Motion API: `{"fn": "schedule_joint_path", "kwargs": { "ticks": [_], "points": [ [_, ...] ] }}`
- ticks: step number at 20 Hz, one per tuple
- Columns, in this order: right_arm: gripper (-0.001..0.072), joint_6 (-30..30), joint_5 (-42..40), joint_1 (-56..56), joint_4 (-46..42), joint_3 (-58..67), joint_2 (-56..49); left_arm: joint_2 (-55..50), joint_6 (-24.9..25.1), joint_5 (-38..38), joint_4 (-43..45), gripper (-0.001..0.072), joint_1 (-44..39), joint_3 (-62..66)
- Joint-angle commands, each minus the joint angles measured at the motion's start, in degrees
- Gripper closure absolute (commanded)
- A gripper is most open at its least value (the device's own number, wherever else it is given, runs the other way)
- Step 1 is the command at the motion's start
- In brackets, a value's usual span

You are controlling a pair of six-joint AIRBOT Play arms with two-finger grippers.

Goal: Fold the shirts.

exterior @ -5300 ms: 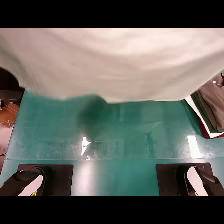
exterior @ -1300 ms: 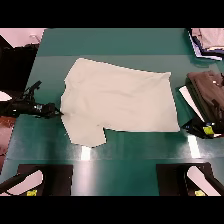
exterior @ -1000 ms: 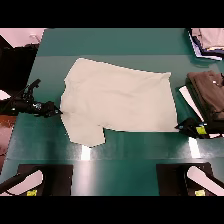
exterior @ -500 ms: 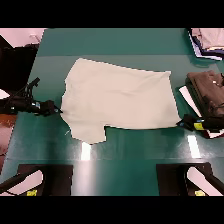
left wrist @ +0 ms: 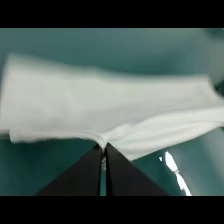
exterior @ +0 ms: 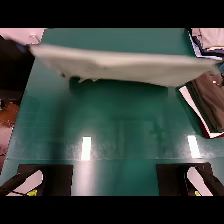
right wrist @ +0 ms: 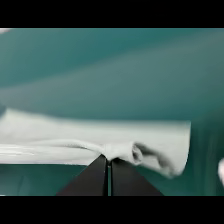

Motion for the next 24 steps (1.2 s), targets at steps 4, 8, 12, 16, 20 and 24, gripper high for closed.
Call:
{"fn": "schedule_joint_path", "kwargs": {
  "ticks": [4,8,12,16,20,24],
  "points": [
    [0.0696,3.52,2.69,-0.02,-0.24,33.48,0.57,4.28,-1.86,2.10,-0.92,0.0683,0.02,35.78],
    [0.0697,8.04,7.28,-0.02,-9.88,46.60,0.57,11.63,-1.75,7.87,-0.92,0.0683,0.04,35.32],
    [0.0696,10.93,10.29,-0.02,-20.63,49.11,3.02,15.89,-1.53,11.21,-0.31,0.0683,0.02,35.52],
    [0.0697,11.02,13.35,-0.07,-25.11,39.43,4.85,15.28,-5.03,6.56,4.48,0.0683,0.04,27.50],
    [0.0697,11.06,26.38,0.00,-24.57,32.89,-4.76,12.11,-5.25,-2.01,3.37,0.0683,0.02,4.31],
    [0.0697,11.41,29.99,4.52,-25.20,22.93,-17.79,2.56,-4.31,-4.57,2.10,0.0682,-0.44,-15.30]
  ]
}}
